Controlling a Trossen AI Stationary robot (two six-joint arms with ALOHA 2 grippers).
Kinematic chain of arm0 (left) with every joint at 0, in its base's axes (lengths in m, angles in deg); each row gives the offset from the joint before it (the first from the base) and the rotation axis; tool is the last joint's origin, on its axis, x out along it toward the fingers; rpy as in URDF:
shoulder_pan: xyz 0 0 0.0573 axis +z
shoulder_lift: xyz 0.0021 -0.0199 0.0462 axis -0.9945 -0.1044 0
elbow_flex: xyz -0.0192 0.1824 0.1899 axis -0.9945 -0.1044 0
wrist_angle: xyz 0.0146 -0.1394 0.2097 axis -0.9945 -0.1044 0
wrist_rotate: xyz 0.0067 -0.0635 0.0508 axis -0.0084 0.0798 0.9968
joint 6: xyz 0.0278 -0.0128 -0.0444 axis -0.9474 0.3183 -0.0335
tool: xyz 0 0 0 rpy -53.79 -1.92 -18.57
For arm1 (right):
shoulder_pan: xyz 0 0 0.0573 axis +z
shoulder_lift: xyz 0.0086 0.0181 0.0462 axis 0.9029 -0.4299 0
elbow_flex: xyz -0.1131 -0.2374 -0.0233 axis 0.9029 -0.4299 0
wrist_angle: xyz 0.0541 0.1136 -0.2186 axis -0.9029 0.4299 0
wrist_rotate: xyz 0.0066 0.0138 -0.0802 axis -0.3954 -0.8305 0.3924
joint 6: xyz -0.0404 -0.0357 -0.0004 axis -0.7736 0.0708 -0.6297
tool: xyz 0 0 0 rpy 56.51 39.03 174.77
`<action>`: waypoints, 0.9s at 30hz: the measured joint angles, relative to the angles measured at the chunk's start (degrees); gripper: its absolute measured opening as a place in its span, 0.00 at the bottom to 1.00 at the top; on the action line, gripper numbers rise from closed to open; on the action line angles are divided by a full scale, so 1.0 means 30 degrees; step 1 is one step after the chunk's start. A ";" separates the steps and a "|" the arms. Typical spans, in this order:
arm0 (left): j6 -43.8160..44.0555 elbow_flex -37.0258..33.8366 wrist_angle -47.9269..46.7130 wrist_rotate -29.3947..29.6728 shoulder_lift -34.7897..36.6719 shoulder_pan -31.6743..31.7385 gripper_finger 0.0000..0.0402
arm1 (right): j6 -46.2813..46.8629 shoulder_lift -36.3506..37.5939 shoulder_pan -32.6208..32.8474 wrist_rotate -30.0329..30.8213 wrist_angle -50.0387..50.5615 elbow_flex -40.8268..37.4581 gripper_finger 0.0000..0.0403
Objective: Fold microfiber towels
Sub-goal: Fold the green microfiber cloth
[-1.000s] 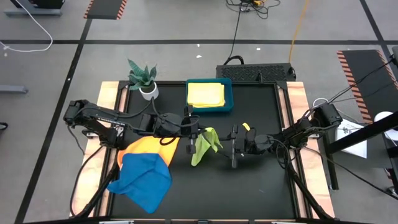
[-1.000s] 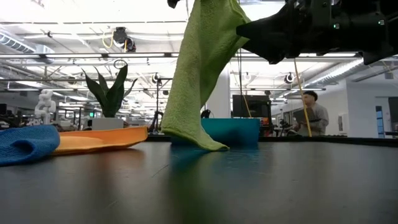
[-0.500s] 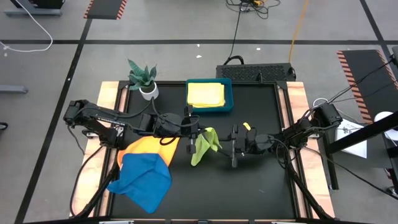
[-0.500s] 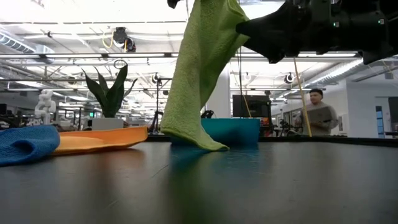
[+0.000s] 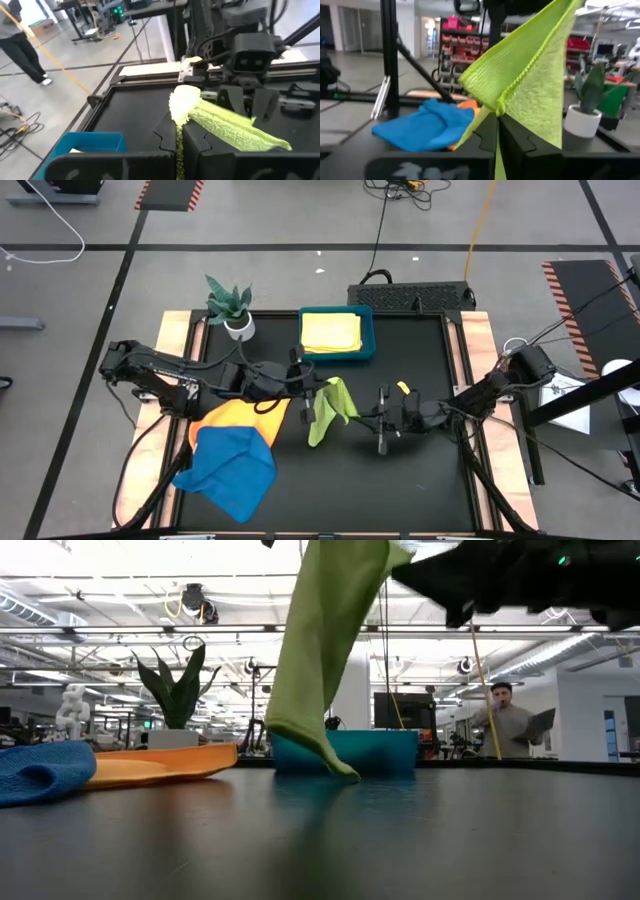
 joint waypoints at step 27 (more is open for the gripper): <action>-0.0551 0.0015 0.1100 0.1469 0.0587 -0.0739 0.02 | -0.1199 -0.0887 -0.0019 0.3007 -0.1724 0.0252 0.61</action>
